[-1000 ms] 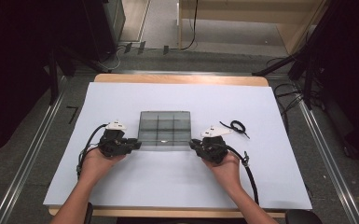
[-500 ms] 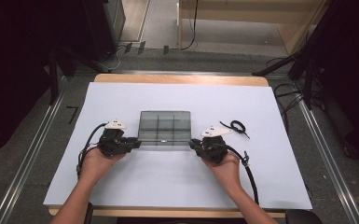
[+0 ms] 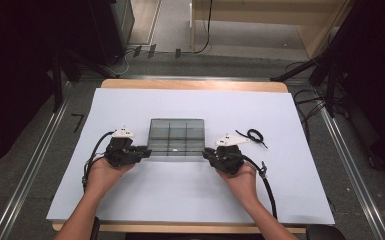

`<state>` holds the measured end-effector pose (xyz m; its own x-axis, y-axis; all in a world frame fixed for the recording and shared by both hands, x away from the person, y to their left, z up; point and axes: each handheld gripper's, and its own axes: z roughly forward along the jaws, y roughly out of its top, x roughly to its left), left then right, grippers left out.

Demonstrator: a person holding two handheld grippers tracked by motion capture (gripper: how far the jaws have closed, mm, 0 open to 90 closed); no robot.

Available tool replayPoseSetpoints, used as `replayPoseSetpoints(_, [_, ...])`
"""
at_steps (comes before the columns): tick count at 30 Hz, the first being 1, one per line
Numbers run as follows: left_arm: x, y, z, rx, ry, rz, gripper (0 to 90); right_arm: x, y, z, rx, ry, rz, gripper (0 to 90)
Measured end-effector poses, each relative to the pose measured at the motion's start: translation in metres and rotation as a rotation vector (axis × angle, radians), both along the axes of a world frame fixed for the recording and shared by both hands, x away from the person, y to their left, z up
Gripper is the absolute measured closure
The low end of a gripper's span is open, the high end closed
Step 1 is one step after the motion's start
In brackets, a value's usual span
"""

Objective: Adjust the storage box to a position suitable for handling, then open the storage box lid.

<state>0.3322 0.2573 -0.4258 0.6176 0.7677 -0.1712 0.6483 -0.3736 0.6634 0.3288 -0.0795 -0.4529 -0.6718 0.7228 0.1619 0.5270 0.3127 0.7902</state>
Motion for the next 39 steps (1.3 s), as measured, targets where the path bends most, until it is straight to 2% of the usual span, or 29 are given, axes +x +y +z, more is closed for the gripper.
replayPoseSetpoints(9, [0.001, -0.002, 0.003, -0.008, -0.024, 0.013, 69.1, 0.002, 0.001, 0.006, 0.016, 0.003, 0.0, 76.6])
replayPoseSetpoints(23, [0.004, -0.001, 0.006, -0.022, -0.014, 0.021, 63.5, 0.004, 0.003, 0.01, 0.011, -0.007, 0.003, 72.2])
replayPoseSetpoints(28, [0.005, -0.002, 0.007, -0.03, -0.009, 0.027, 59.0, 0.004, 0.003, 0.011, 0.006, -0.016, 0.006, 69.6])
replayPoseSetpoints(30, [0.006, -0.001, 0.008, -0.027, -0.011, 0.026, 57.6, 0.005, 0.003, 0.012, 0.005, -0.013, 0.006, 67.1])
replayPoseSetpoints(39, [0.011, -0.001, 0.012, -0.026, -0.025, 0.029, 54.6, 0.01, 0.007, 0.016, 0.003, -0.022, 0.012, 67.0])
